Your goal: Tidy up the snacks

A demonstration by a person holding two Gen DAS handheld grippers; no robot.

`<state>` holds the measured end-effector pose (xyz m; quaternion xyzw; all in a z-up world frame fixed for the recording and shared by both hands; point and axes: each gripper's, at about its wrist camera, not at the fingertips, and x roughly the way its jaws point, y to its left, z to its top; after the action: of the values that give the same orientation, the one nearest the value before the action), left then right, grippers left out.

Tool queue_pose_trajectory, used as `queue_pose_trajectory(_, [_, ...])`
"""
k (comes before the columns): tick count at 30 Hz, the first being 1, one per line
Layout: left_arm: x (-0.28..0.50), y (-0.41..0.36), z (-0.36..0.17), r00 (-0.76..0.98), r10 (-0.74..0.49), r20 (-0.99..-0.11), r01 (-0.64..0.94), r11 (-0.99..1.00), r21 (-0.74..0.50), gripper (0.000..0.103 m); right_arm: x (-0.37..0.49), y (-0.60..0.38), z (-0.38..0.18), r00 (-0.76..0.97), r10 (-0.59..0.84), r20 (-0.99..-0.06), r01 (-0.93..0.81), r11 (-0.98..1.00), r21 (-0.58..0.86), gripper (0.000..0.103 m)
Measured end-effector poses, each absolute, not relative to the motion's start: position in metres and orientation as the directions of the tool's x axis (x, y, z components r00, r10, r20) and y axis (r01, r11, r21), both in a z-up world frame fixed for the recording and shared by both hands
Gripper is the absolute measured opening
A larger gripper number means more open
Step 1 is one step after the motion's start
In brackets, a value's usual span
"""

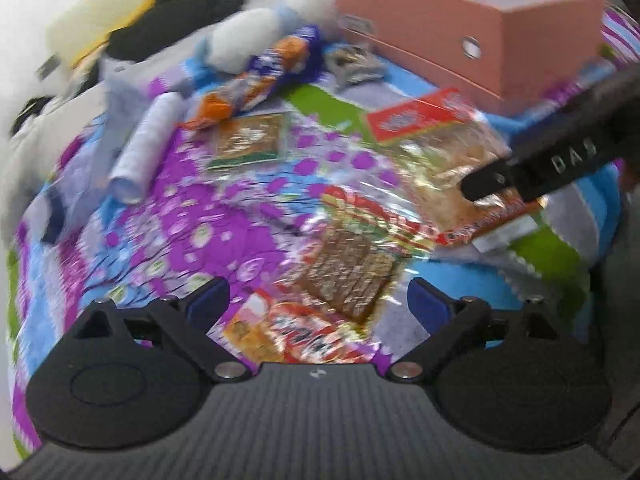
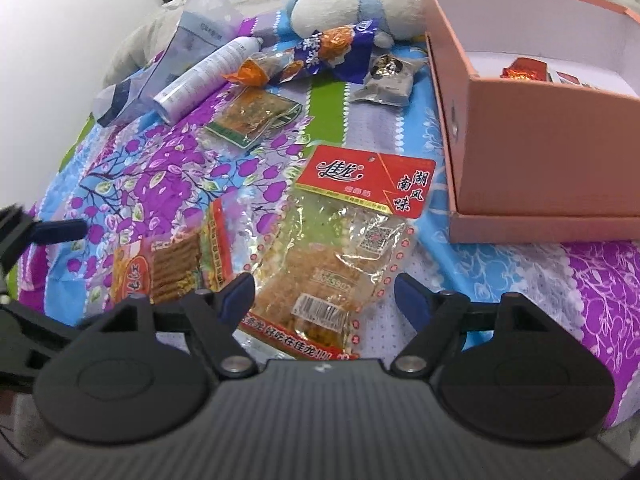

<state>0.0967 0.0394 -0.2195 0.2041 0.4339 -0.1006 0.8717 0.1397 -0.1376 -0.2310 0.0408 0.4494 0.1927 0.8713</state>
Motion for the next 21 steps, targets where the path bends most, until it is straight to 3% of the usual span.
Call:
queue_pose_trajectory(9, [0.112,0.026,-0.251,0.580,-0.040,-0.813,0.496,0.810,0.314,0.097,0.148,-0.137,-0.241,0.502,0.379,-0.778,-0.296,0.920,0.257,0.081])
queue_pose_trajectory(21, [0.139,0.051,-0.264,0.474,-0.180,-0.862,0.506,0.857,0.099,0.098,0.150,-0.116,-0.253,0.486,0.384,-0.785,-0.427,0.888,0.170,0.080])
